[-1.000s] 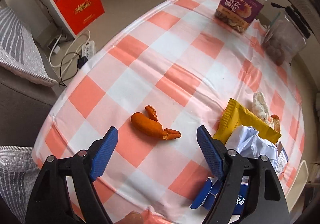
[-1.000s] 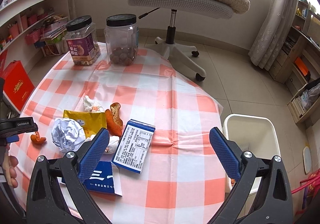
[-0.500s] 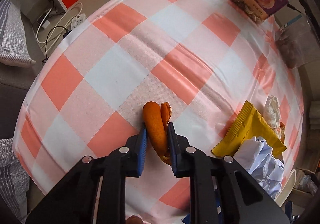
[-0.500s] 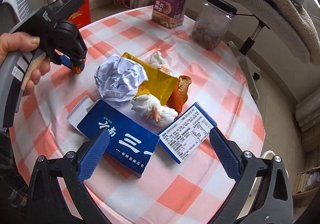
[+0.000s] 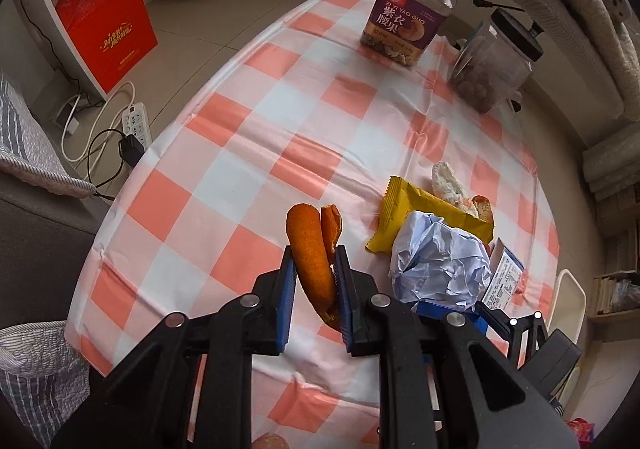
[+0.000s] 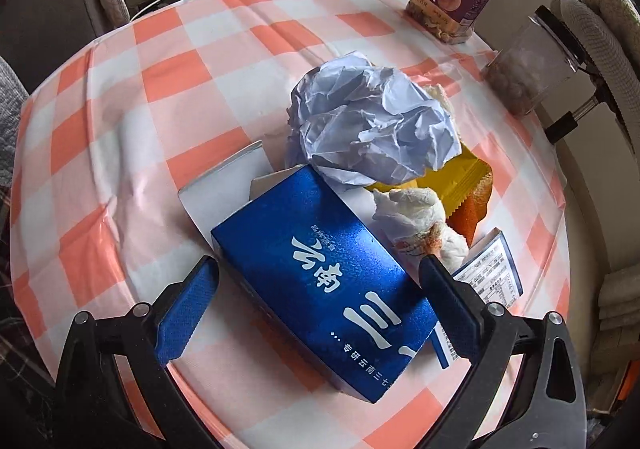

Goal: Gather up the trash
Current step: 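Grasp the orange snack stick with the left gripper while the right gripper grasps the blue box, then carry the blue box over the wastebasket and open the right gripper while the left carries the snack stick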

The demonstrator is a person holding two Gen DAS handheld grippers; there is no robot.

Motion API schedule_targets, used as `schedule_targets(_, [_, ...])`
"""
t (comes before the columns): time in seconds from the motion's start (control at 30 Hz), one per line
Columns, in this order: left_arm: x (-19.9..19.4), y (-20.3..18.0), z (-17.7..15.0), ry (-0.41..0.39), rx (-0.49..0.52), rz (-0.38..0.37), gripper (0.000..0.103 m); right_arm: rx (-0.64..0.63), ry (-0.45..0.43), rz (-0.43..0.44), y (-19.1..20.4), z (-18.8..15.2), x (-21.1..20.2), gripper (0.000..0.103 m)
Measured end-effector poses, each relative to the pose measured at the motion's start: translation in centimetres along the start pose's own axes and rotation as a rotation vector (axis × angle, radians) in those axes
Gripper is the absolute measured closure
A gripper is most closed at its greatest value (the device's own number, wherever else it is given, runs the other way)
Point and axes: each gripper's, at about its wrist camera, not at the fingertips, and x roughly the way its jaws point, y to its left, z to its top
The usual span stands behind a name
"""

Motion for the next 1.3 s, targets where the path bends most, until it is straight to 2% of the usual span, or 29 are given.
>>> schedule_targets(0.1, [-0.6,0.8,0.0,-0.013,0.011,-0.002,0.084,-0.016,0.085,0.091,1.7,-1.0,0.1,0.019])
schedule_targets(0.17, [-1.0,1.2,0.0,-0.015,0.017,-0.006,0.084,-0.008,0.1,0.132,2.4,-1.7,-0.4,0.023])
schedule_targets(0.27, [-1.1,1.8,0.1,-0.013,0.015,-0.01,0.084,0.067,0.093,0.181,2.3,-2.1,-1.1,0.022])
schedule_targets(0.43, [-0.8,2.7,0.0,-0.001,0.004,0.005,0.084,0.241,0.067,0.236,0.8,-0.5,-0.7,0.022])
schedule_targets(0.53, [-0.8,2.8,-0.1,-0.001,0.007,0.008,0.084,0.317,0.105,0.249,0.0,-0.2,0.2,0.05])
schedule_targets(0.6, [-0.9,2.8,0.0,-0.002,0.01,-0.004,0.084,0.353,0.099,0.249,-0.6,-0.2,-0.2,0.051])
schedule_targets(0.7, [-1.2,2.4,0.1,-0.012,0.012,-0.036,0.084,0.381,0.027,0.252,-1.5,0.1,-2.5,0.051])
schedule_targets(0.97, [-3.3,-0.3,-0.2,-0.111,0.058,-0.048,0.084,0.549,-0.205,0.19,-6.5,-0.8,-9.3,0.051])
schedule_targets(1.13, [-4.8,-2.4,-0.7,-0.192,0.091,-0.049,0.084,0.619,-0.307,0.07,-9.0,-2.1,-12.2,0.051])
schedule_targets(1.3, [-5.9,-4.9,-1.5,-0.258,0.119,-0.074,0.084,0.681,-0.359,-0.034,-11.2,-4.1,-13.7,0.05])
